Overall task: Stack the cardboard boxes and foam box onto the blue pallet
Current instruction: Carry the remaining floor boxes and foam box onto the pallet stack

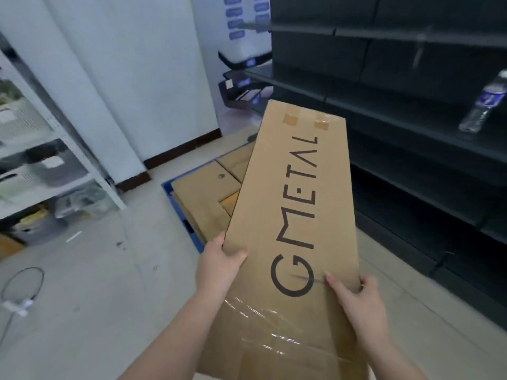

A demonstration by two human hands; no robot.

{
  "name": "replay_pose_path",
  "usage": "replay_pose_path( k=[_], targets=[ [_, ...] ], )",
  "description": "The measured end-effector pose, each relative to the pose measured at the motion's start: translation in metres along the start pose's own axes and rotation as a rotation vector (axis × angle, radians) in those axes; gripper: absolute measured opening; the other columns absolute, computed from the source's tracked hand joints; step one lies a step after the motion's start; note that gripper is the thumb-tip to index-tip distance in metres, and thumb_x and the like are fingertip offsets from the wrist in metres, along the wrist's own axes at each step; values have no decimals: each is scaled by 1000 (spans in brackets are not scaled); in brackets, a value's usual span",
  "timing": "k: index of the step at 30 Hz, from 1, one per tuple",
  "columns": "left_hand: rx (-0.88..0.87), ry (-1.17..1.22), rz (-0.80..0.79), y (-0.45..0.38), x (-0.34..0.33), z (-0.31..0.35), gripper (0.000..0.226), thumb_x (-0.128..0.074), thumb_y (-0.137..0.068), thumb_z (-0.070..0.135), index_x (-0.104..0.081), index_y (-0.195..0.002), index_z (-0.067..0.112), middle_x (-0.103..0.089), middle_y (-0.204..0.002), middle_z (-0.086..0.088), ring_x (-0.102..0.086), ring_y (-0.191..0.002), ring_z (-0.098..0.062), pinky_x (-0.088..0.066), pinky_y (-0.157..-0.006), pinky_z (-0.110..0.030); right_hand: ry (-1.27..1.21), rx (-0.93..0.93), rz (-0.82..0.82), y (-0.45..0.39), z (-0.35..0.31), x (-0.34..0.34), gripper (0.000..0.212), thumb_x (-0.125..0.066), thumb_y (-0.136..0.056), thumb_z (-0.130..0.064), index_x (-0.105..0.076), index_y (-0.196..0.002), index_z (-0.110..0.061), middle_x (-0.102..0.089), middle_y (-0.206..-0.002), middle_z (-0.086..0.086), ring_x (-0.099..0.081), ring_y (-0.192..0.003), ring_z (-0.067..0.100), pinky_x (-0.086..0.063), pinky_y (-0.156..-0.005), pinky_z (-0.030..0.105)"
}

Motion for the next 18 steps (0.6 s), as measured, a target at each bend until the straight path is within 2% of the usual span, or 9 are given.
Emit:
replay_pose_path(
  k=[4,7,11,18],
  targets=[
    [-1,-42,-12,-54,66,-31,52,-63,-71,41,-57,-121,32,-64,-114,7,-62,-103,-17,-52,-89,-42,-57,-19,-5,16,-34,-83,56,-72,-66,-57,-43,-98,-21,-60,-91,0,-57,-79,23,-44,-62,32],
    [-10,-85,-40,-99,99,-49,43,-62,-69,41,-59,-112,36,-64,-107,9,-62,-96,-14,-53,-85,-39,-109,-70,2,21,-52,-137,52,-76,-63,-55,-45,-90,-23,-58,-83,-3,-59,-79,23,-47,-63,33],
    [-31,-81,-103,-154,121,-60,35,-61,-68,43,-60,-103,42,-65,-103,12,-62,-93,-12,-54,-82,-37,-141,-147,31,18,-74,-186,48,-79,-63,-48,-43,-80,-21,-55,-79,-2,-53,-76,22,-39,-60,32],
    [-55,-132,-202,-271,112,-44,29,-62,-69,41,-59,-97,35,-62,-102,10,-60,-96,-14,-53,-82,-35,-218,-259,84,-41,-127,-248,53,-82,-66,-34,-45,-92,-7,-54,-92,12,-51,-81,27,-40,-69,35]
  ],
)
Point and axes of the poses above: each hand's wrist, its own y-axis away from the middle knuckle, its own x-axis out of the back of the hand, z = x × y, the point moved 1 cm from there along -y, towards the middle knuckle
